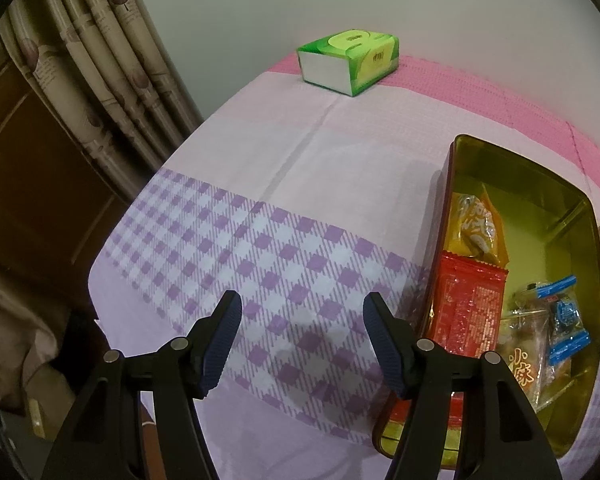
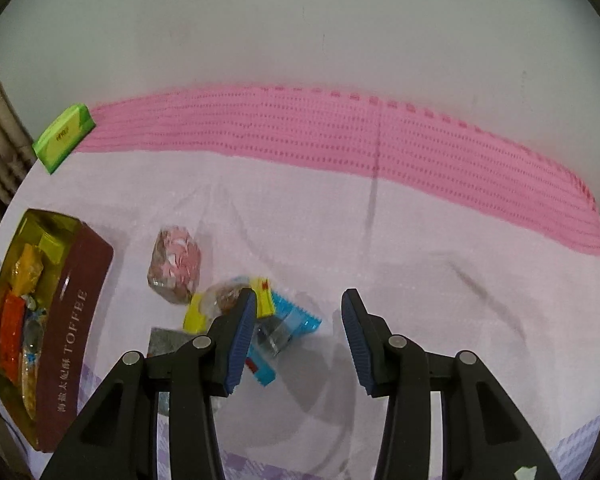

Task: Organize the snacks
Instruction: 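Grasp the light blue wrapped candy from the pile with the right tool, then lift the light blue candy with the right tool while the left tool moves toward the snack pile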

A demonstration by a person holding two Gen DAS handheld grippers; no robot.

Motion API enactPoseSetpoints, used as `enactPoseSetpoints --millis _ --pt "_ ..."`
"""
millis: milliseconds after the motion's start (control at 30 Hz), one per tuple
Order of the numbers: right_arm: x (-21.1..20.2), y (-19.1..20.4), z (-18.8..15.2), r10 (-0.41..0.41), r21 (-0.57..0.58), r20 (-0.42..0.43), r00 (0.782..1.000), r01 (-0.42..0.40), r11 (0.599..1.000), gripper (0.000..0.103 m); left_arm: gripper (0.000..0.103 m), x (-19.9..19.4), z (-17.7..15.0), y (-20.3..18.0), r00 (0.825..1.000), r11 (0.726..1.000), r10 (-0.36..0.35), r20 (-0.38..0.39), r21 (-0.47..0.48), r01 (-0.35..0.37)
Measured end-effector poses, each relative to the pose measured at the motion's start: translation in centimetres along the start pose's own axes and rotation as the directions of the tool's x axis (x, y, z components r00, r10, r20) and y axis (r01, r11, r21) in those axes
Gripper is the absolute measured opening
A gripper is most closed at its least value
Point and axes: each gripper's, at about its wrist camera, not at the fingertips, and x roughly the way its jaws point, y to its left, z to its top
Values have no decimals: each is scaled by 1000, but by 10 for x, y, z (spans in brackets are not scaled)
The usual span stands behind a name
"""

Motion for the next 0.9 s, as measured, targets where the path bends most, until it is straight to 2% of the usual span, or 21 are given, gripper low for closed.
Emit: enactPoseSetpoints --millis 200,433,567,800,900 --pt "16 4 -6 -4 68 -22 1000 5 998 43 64 1 -1 0 1000 1000 0 -3 1 0" --pt "15 6 -25 -58 1 -24 998 58 998 43 64 3 -1 1 1000 1000 -8 -13 -8 8" --pt "12 4 -35 -41 -26 1 999 41 999 43 64 3 0 -1 1000 1000 -9 -10 1 9" --pt "20 6 -31 -20 -50 30 999 22 999 42 64 -5 2 -3 998 999 -53 41 -5 54" --pt "22 5 -32 -8 -50 43 999 10 999 37 64 -11 2 -6 996 999 -54 76 0 55"
